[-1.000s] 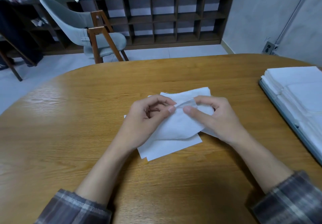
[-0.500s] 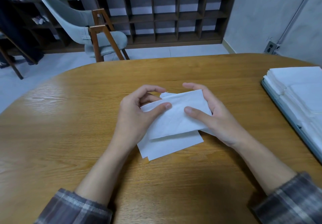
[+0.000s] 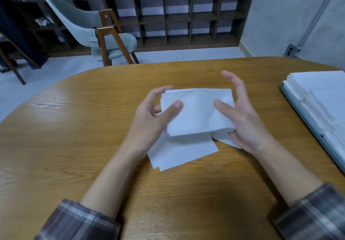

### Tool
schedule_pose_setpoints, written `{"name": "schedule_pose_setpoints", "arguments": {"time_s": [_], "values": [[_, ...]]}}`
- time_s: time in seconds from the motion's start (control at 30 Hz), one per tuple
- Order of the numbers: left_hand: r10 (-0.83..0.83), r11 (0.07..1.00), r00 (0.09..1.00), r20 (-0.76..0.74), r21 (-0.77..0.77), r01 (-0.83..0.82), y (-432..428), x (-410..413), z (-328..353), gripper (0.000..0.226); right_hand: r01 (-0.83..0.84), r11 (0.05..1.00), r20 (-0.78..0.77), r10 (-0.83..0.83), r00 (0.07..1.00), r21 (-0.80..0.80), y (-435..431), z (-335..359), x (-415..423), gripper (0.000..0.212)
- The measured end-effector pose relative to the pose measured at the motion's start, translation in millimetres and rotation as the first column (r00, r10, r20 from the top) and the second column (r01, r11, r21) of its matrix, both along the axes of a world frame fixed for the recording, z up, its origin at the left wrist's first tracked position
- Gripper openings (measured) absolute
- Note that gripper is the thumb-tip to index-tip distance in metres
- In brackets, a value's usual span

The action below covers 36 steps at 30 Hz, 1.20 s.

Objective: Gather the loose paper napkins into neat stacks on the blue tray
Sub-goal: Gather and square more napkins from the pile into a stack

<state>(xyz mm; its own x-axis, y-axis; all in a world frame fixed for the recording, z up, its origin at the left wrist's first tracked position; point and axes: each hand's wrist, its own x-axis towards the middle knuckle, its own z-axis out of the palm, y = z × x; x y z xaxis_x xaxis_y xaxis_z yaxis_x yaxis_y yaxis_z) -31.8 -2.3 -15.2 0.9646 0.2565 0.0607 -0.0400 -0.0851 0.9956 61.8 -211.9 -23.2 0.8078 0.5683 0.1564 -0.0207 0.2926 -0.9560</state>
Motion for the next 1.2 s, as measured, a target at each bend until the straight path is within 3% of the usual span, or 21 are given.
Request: {"name": "schedule_pose_setpoints", "arguments": {"time_s": [0.13,0.23,0.33,0.4,0.53,0.67,0.87,1.03,1.13,1.2], "values": [[0.113,0.985,0.991,0.066,0.122,-0.121,2.8,3.6,-9.2,0.038,-0.165,0.986,-0.071,0.167,0.983,0.034,-3.0,-3.0,-0.4,0.071],[0.100,0.973,0.990,0.098,0.198,-0.118,5.2,4.5,-13.7,0.036,-0.192,0.981,-0.080,0.191,0.978,-0.004,-4.9,1.5,0.4,0.050],[0.040,0.983,0.992,0.117,0.172,-0.060,0.8,3.3,-11.0,0.043,0.025,0.978,0.096,-0.005,0.995,-0.208,-3.1,-7.0,5.3,0.025],[0.037,0.968,0.994,0.107,0.244,-0.062,0.5,4.0,-15.3,0.050,0.206,0.941,0.235,-0.143,0.961,-0.270,-2.1,-12.1,6.8,0.023],[0.050,0.780,0.998,0.023,0.624,-0.053,8.3,7.6,-28.1,0.053,0.453,0.861,0.358,-0.357,0.863,-0.233,-7.3,-12.6,13.5,0.026],[-0.036,0.670,0.995,-0.098,0.736,0.097,8.4,6.7,-31.9,0.037,0.490,0.837,0.384,-0.381,0.841,-0.243,-7.3,-14.5,15.5,0.027],[-0.074,0.746,0.990,-0.119,0.652,0.134,5.4,7.1,-30.1,0.019,0.500,0.828,0.434,-0.365,0.824,-0.253,-7.5,-16.0,16.9,0.027],[-0.175,0.925,0.984,-0.015,0.341,0.169,5.0,1.5,-10.3,0.019,0.427,0.875,0.432,-0.302,0.850,-0.228,-6.1,-12.6,12.6,0.021],[-0.162,0.969,0.984,0.076,0.201,0.144,2.5,-1.1,-1.8,0.026,0.236,0.946,0.362,-0.145,0.921,-0.223,-4.6,-9.7,7.2,0.030],[-0.126,0.972,0.985,0.116,0.211,0.100,1.3,-1.0,-1.1,0.031,0.061,0.974,0.277,0.002,0.961,-0.220,-2.5,-10.7,1.4,0.035]]}}
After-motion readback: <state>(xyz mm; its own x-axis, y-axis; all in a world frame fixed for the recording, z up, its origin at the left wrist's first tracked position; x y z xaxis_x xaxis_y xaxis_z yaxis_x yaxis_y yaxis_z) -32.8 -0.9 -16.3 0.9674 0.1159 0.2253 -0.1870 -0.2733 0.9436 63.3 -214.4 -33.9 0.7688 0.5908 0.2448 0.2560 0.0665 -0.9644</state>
